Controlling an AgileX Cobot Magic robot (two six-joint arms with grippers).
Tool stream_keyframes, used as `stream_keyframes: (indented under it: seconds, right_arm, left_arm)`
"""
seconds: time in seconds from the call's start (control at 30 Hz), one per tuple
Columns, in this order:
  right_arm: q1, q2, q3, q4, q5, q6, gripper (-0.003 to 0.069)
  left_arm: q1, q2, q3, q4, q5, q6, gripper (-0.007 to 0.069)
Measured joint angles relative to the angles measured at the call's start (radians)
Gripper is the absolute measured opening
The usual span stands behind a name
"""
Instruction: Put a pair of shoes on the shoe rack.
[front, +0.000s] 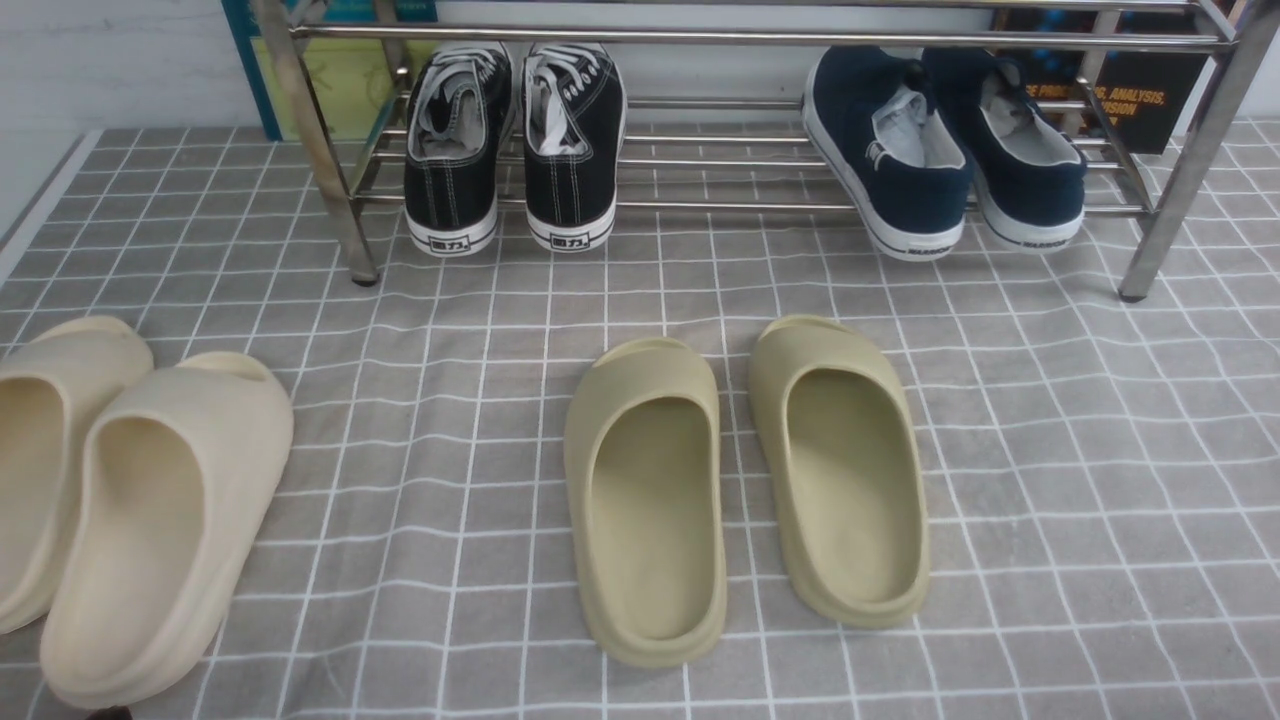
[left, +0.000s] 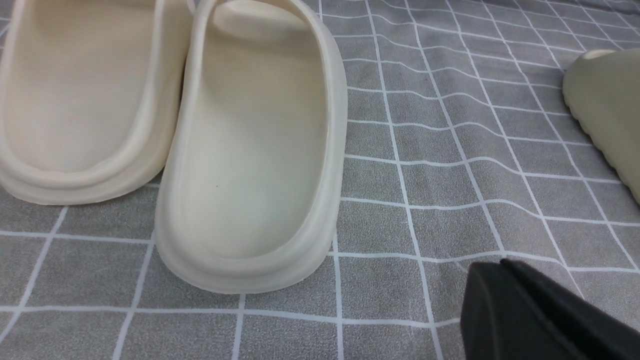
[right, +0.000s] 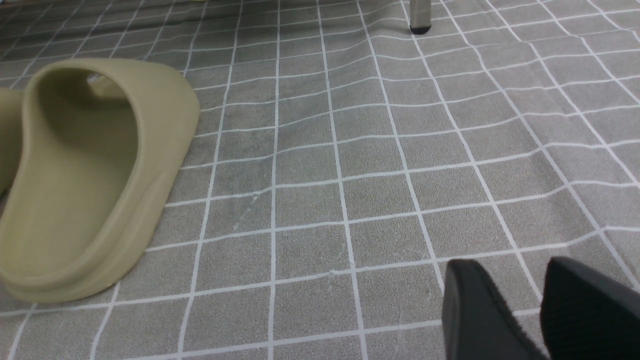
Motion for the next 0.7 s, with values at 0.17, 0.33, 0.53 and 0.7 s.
stream_keyframes:
  seconds: [0.17, 0.33, 0.53, 0.7]
  right_arm:
    - [0.0, 0.0, 0.0, 0.0, 0.0, 0.0, 0.0239]
    - [0.0, 0.0, 0.0, 0.0, 0.0, 0.0, 0.0239]
    - [0.0, 0.0, 0.0, 0.0, 0.0, 0.0, 0.0239]
    - [0.0, 0.0, 0.0, 0.0, 0.0, 0.0, 0.0239]
  left_arm:
    - [0.0, 0.0, 0.0, 0.0, 0.0, 0.0, 0.0002]
    - [0.0, 0.0, 0.0, 0.0, 0.0, 0.0, 0.0007]
    - [0.0, 0.0, 0.0, 0.0, 0.0, 0.0, 0.0013]
    - [0.0, 0.0, 0.0, 0.0, 0.0, 0.0, 0.0018]
